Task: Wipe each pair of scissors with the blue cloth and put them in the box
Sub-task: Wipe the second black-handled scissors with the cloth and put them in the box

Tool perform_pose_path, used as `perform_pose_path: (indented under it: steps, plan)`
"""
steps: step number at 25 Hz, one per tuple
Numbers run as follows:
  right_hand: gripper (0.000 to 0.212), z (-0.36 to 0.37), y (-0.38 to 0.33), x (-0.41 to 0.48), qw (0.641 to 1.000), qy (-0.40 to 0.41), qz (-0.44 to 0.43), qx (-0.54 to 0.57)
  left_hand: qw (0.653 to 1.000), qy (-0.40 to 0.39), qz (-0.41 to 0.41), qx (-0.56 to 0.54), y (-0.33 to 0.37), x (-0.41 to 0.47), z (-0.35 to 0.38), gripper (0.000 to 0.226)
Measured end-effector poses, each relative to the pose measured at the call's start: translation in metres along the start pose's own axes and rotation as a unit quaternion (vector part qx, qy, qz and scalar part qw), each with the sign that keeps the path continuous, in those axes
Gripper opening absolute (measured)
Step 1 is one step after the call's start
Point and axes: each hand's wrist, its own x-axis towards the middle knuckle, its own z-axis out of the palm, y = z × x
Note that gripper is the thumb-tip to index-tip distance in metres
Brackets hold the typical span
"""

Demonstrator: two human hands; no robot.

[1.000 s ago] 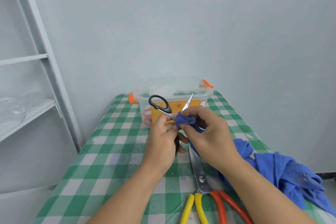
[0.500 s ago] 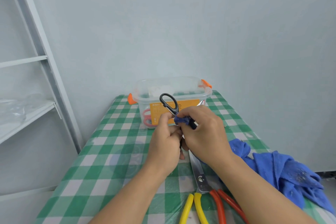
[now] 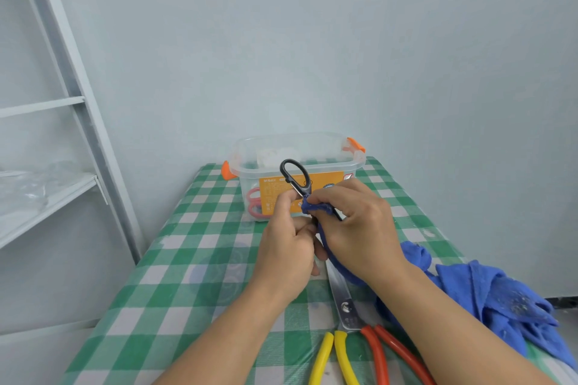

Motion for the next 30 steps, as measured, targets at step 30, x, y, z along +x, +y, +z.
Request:
perform_pose_path:
  steps: [30]
  plan:
    - [0.016,-0.001,0.01,-0.004,0.992,-0.011,-0.107,-0.066,0.999,0.005,-0.016,0.027,0.0,0.001,-0.004,0.046]
